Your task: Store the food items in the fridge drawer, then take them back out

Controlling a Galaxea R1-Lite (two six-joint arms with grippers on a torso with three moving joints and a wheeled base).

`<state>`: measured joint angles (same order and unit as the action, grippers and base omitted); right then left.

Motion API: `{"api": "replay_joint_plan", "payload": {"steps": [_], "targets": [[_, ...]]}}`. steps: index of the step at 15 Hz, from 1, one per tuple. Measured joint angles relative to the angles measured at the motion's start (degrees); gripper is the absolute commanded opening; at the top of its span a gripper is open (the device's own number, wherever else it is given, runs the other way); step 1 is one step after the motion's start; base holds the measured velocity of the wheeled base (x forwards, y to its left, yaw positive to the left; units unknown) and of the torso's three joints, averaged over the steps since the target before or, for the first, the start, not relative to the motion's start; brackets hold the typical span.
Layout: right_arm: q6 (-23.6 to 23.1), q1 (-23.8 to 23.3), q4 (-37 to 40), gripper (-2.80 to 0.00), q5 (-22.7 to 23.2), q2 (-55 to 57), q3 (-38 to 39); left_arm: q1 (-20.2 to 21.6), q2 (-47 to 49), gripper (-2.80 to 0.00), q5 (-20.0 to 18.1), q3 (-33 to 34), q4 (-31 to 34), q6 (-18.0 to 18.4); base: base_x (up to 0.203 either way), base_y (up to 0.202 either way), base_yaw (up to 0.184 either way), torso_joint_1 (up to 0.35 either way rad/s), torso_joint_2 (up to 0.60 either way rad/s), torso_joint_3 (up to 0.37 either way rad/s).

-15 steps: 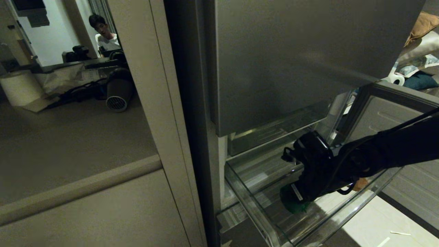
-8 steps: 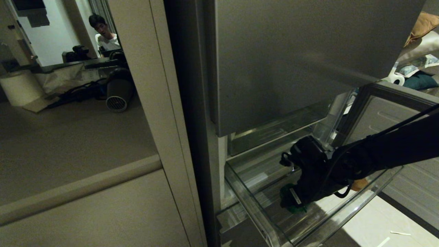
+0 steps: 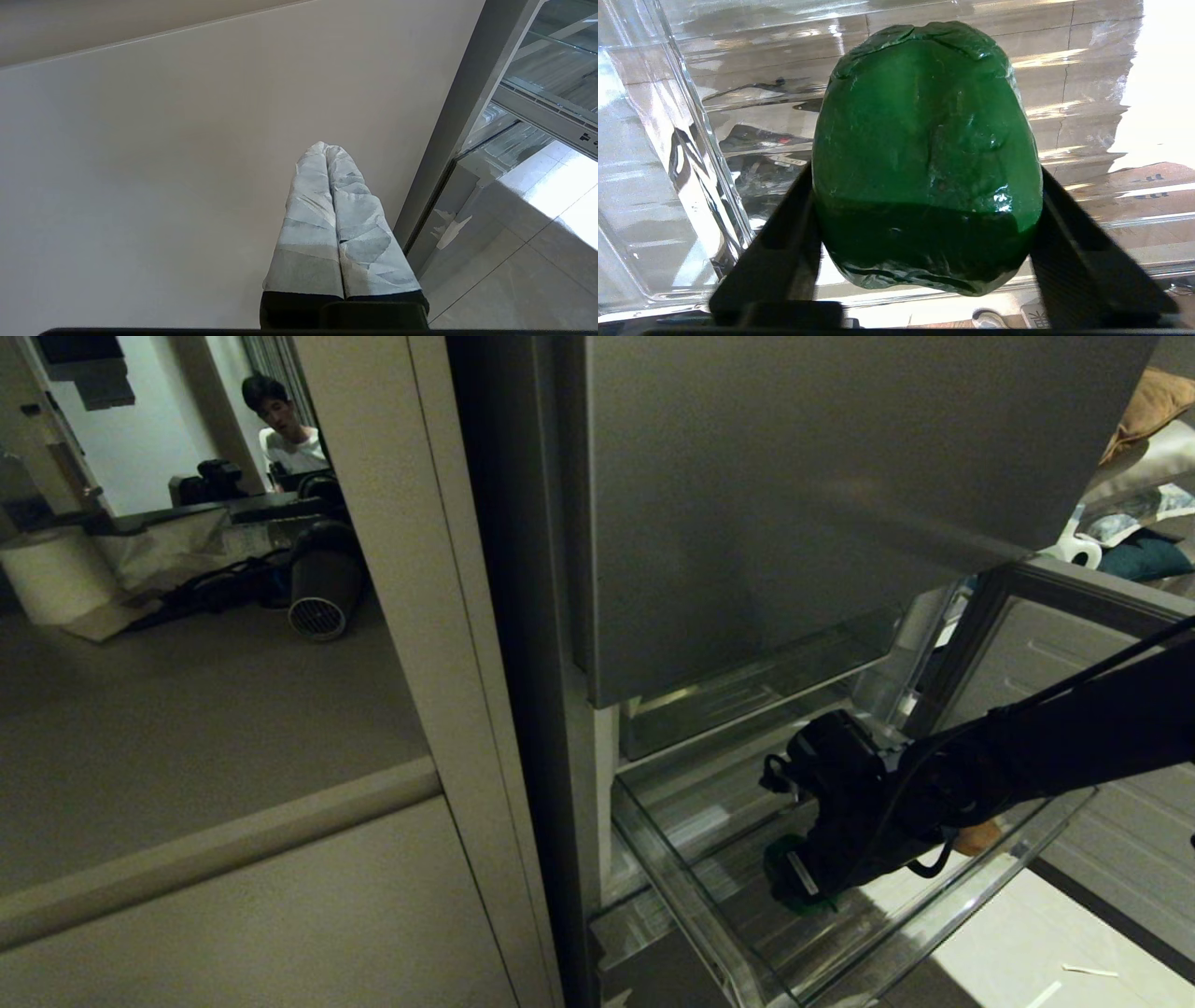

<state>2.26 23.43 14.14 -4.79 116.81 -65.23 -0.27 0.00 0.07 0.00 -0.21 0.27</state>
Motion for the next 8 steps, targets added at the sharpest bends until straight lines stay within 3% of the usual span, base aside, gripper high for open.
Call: {"api": "replay_joint_plan", "payload": {"steps": [8], "targets": [[-0.1,0.0,0.1,-2.80,-2.1,-1.7,-0.1,0.0,0.0,-2.80,0.0,0.0,0.0,0.0,0.000,0.000,0.000,0.000,0.00,0.000]]}}
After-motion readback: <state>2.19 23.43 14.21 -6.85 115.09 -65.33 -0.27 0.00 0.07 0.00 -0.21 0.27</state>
